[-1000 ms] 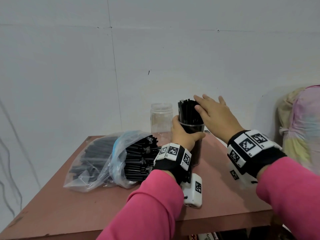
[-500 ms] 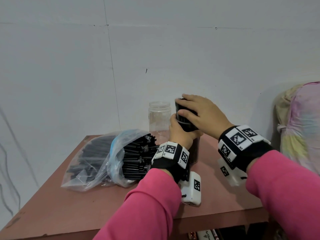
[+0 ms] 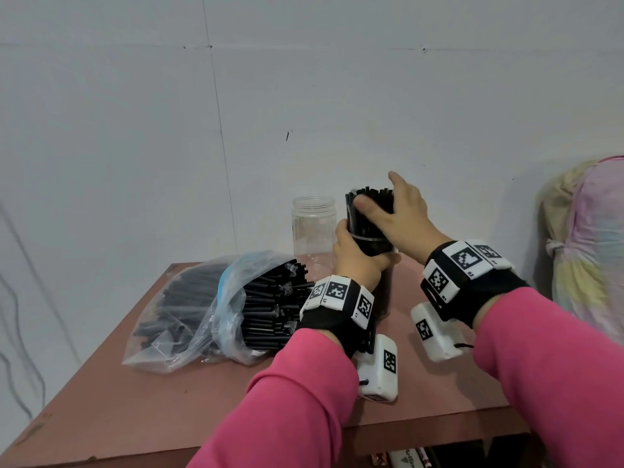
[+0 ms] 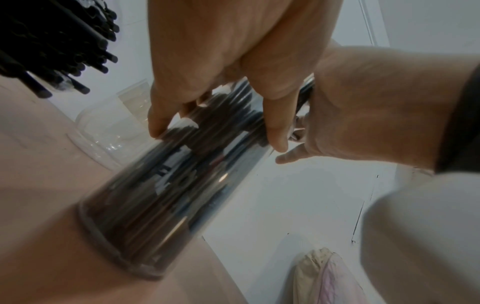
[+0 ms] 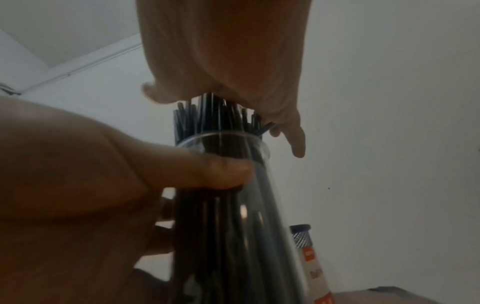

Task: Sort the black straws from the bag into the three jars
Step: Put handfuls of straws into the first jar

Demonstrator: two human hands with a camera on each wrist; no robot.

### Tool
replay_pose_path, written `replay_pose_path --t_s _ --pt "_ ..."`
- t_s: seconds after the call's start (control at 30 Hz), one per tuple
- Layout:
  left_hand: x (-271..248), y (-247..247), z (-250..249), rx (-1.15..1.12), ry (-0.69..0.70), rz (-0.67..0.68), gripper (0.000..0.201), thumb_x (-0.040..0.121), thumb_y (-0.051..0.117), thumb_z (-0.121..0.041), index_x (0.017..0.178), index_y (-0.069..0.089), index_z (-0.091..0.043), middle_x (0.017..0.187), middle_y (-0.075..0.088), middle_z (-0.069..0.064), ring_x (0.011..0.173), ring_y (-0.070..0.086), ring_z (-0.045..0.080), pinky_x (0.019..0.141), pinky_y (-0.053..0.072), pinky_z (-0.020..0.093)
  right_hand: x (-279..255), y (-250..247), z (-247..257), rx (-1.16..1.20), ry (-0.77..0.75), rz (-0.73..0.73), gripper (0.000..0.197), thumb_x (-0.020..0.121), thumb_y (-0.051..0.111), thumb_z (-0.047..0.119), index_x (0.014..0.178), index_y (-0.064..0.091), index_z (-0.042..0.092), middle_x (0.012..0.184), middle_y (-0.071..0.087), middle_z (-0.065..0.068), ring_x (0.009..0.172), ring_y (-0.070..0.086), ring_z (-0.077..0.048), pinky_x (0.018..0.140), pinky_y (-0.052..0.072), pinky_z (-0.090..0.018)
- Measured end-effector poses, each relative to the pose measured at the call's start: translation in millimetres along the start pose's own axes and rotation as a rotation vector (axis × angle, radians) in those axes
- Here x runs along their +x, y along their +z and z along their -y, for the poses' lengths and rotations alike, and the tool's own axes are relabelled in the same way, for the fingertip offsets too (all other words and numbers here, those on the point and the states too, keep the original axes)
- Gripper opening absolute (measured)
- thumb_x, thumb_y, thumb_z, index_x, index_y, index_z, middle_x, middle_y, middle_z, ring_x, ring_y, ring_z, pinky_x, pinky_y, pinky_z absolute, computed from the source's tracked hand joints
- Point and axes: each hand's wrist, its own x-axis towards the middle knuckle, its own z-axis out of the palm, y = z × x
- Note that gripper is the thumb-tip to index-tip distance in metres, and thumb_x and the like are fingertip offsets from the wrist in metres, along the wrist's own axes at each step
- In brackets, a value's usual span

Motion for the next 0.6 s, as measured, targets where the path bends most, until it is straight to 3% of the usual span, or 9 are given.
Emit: replay_pose_path --t_s 0.07,0.17,0.23,0.3,0.37,0.43,0.5,0.53,0.6 --pt "-1.8 -1.1 -3.1 0.01 -0.02 0.013 0.099 0.057 0.082 -0.019 0.138 0.027 -0.024 0.124 0.055 0.008 0.109 0.059 0.026 0.093 0.051 0.048 -1.7 8.0 0.2 -0.036 -0.035 0.028 0.099 0.079 0.071 0.051 0.153 0.011 0.022 0.151 0.023 -0.011 0.141 0.02 -0.027 0.114 0.021 -0.041" --pt "-5.7 -3.2 -5.3 0.004 -0.009 0.028 0.106 0.052 0.074 -0.027 0.144 0.022 -0.025 0.127 0.053 0.009 0.11 0.059 0.026 0.091 0.052 0.048 -1.1 7.6 -5.0 0.051 -0.112 -0.045 0.088 0.08 0.074 0.025 0.15 0.02 0.026 0.139 0.035 -0.009 0.133 0.034 -0.024 0.11 0.03 -0.034" --pt "-6.9 -3.1 -5.3 -0.017 -0.002 0.029 0.105 0.056 0.078 -0.021 0.145 0.022 -0.025 0.126 0.056 0.008 0.109 0.06 0.024 0.091 0.053 0.046 -1.3 3.2 -3.7 0.116 -0.127 -0.036 0.086 0.082 0.073 0.016 0.15 0.022 0.027 0.138 0.039 -0.008 0.131 0.038 -0.019 0.111 0.033 -0.035" --pt "-7.3 -2.6 -4.3 -0.017 -0.014 0.013 0.104 0.059 0.083 -0.017 0.145 0.024 -0.025 0.126 0.057 0.005 0.111 0.06 0.022 0.094 0.052 0.047 -0.8 0.3 -2.7 0.181 -0.139 0.042 0.093 0.083 0.073 0.022 0.152 0.012 0.033 0.151 0.031 -0.004 0.139 0.03 -0.016 0.115 0.028 -0.039" --pt "-7.9 -2.0 -4.0 -0.018 -0.033 -0.005 0.112 0.051 0.086 -0.027 0.144 0.024 -0.027 0.127 0.057 0.002 0.114 0.059 0.021 0.096 0.051 0.048 -0.6 -1.3 -3.2 0.202 -0.135 0.071 0.096 0.083 0.067 0.048 0.152 0.0 0.04 0.161 0.013 0.005 0.148 0.011 -0.013 0.12 0.014 -0.048" --pt "-12.7 -4.2 -12.1 0.012 -0.073 0.011 0.128 0.05 0.088 -0.034 0.151 0.009 -0.03 0.138 0.051 0.004 0.125 0.052 0.024 0.103 0.045 0.047 -1.9 -5.0 -2.5 0.251 -0.112 0.028 0.089 0.085 0.054 0.063 0.151 -0.001 0.042 0.162 0.003 0.011 0.149 0.0 -0.011 0.12 0.007 -0.053" --pt "-17.1 -9.3 -21.6 0.017 -0.146 0.03 0.132 0.066 0.087 -0.024 0.152 -0.013 -0.024 0.151 0.037 0.006 0.136 0.039 0.025 0.11 0.036 0.041 -4.9 -11.1 0.2 0.35 -0.103 -0.039 0.075 0.094 0.046 0.056 0.153 0.003 0.039 0.162 0.003 0.013 0.149 -0.001 -0.008 0.121 0.006 -0.049" --pt "-17.2 -12.9 -22.3 0.014 -0.188 0.029 0.13 0.071 0.084 -0.021 0.152 -0.017 -0.021 0.152 0.033 0.007 0.137 0.036 0.025 0.111 0.033 0.038 -7.5 -15.3 2.2 0.4 -0.101 -0.063 0.069 0.097 0.044 0.052 0.153 0.005 0.037 0.162 0.005 0.013 0.148 0.001 -0.006 0.122 0.007 -0.045" --pt "-21.6 -22.9 -27.1 -0.015 -0.228 0.034 0.125 0.07 0.084 -0.023 0.153 -0.008 -0.018 0.147 0.039 0.007 0.134 0.04 0.027 0.111 0.033 0.038 -13.0 -21.8 4.2 0.449 -0.101 -0.081 0.063 0.1 0.042 0.046 0.153 0.01 0.035 0.161 0.01 0.014 0.146 0.008 -0.002 0.122 0.01 -0.036"
